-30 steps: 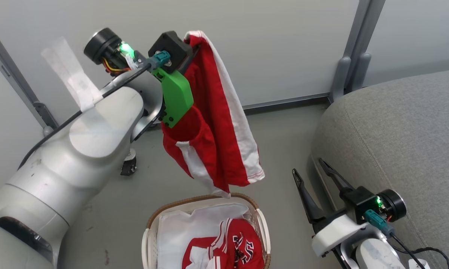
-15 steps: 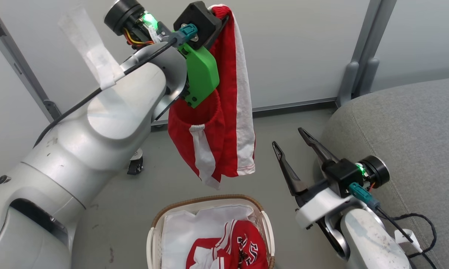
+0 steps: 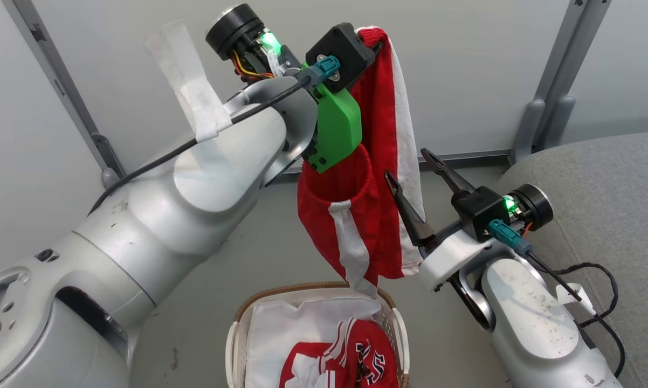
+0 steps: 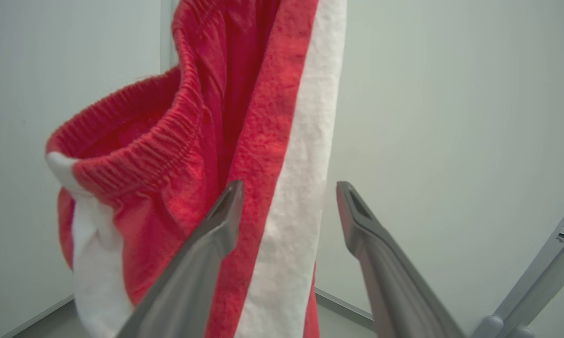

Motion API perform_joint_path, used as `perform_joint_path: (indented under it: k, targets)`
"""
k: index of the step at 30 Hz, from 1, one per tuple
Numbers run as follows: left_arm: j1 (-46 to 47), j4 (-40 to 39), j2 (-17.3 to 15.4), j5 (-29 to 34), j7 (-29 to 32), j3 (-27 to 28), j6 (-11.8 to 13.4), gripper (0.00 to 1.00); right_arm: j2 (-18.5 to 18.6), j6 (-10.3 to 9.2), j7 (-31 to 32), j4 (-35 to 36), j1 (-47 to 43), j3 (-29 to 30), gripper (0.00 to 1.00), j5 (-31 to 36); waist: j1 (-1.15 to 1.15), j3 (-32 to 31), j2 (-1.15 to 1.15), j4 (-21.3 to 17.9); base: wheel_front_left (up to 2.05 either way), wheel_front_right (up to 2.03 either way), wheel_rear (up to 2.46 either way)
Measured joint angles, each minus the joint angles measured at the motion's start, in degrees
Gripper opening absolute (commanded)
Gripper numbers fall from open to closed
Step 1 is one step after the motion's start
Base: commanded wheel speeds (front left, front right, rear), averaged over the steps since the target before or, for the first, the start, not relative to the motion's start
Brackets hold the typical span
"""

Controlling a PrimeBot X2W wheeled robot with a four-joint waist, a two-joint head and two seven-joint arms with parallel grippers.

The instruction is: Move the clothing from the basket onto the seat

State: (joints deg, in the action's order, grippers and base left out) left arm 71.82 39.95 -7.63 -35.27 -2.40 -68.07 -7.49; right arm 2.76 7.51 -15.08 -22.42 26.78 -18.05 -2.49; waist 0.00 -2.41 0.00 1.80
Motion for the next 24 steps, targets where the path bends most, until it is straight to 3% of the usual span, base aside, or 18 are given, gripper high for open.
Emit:
perform_joint_path:
  k: [13,17,24]
  targets:
    - [0.6,-6.5,1.7,-2.6,-0.2,-3.1,0.0,0.00,0.0,0.00,0.0,-8.8,2.2,0.2,1.00,-0.7,0.00,-0.8,0.00,2.5,0.00,0.00,0.00]
    - [0.8,-8.3,1.1,-3.4,0.0,-3.2,0.0,0.00,0.0,0.00,0.0,-10.3,3.2,1.6,0.00,-1.2,0.00,-1.0,0.00,3.1,0.00,0.00,0.00]
    - [-1.0,-8.7,-1.0,-4.4,-0.5,-3.1,0.6,0.00,0.0,0.00,0.0,-10.1,3.2,2.4,0.00,-1.2,0.00,-0.9,0.00,2.7,0.00,0.00,0.00]
